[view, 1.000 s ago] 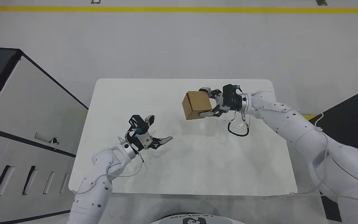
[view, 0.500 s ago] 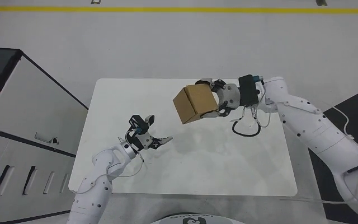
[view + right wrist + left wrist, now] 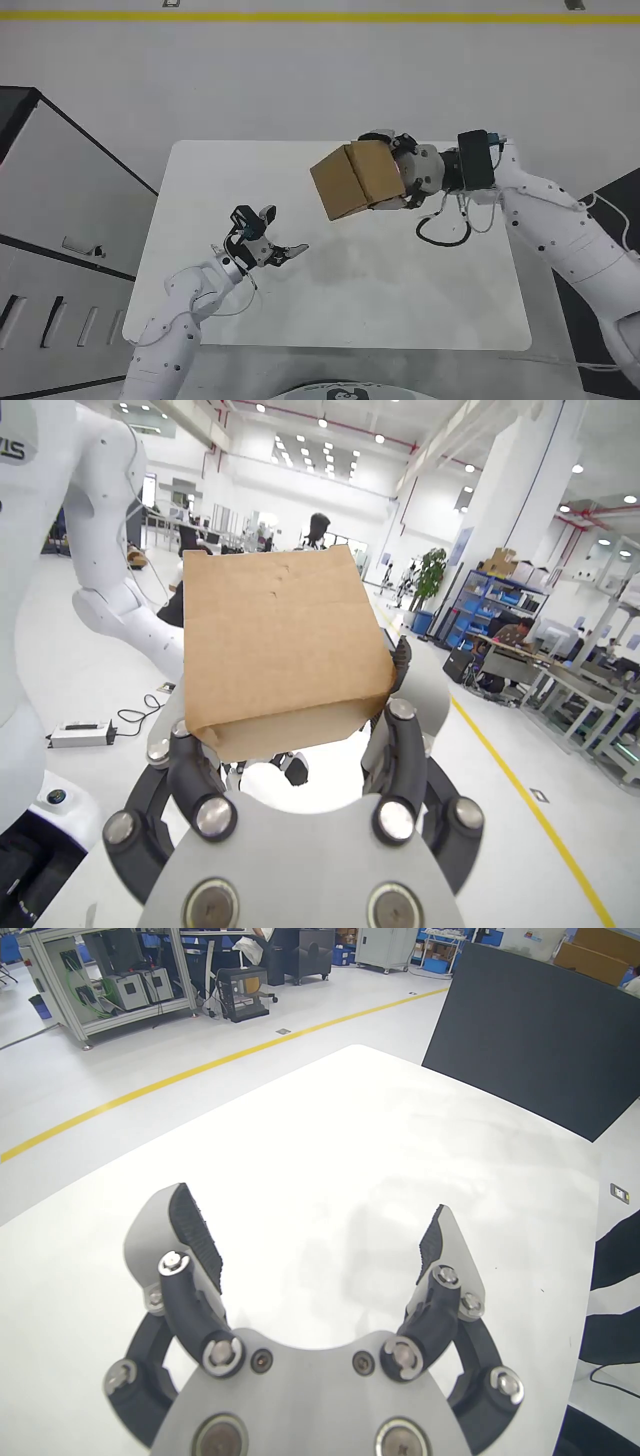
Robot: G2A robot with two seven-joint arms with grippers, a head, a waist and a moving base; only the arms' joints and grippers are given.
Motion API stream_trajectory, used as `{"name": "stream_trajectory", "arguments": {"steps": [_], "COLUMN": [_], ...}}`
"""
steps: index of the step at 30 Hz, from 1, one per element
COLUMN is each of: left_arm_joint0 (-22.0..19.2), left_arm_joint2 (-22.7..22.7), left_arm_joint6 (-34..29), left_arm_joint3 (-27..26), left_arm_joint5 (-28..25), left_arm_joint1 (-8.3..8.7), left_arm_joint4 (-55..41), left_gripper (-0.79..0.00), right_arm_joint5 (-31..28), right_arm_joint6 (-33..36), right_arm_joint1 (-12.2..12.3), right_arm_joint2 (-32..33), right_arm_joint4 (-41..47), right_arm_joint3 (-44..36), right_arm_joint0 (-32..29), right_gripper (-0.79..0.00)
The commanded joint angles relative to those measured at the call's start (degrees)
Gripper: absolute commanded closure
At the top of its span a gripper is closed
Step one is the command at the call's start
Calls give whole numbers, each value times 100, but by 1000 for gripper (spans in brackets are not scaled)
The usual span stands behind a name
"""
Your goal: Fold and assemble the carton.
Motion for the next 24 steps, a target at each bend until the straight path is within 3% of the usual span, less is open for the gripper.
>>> {"name": "stream_trajectory", "arguments": {"steps": [1, 8, 17, 24], "left_arm_joint0": [0, 0, 0, 0], "left_arm_joint2": [0, 0, 0, 0], "left_arm_joint6": [0, 0, 0, 0], "left_arm_joint3": [0, 0, 0, 0], "left_arm_joint5": [0, 0, 0, 0], "left_arm_joint1": [0, 0, 0, 0], "left_arm_joint4": [0, 0, 0, 0], "left_gripper": [-785, -785, -785, -785], "right_arm_joint5": [26, 27, 42, -177], "right_arm_joint6": [-10, -12, 9, 260], "right_arm_joint1": [24, -84, -97, -186], "right_arm_joint2": [131, 283, 281, 230], "right_arm_joint4": [99, 798, 833, 1983], "right_arm_joint3": [-171, -638, -648, -908], "right_arm_joint0": [-119, -302, -318, -760], "right_gripper": [0, 0, 0, 0]}}
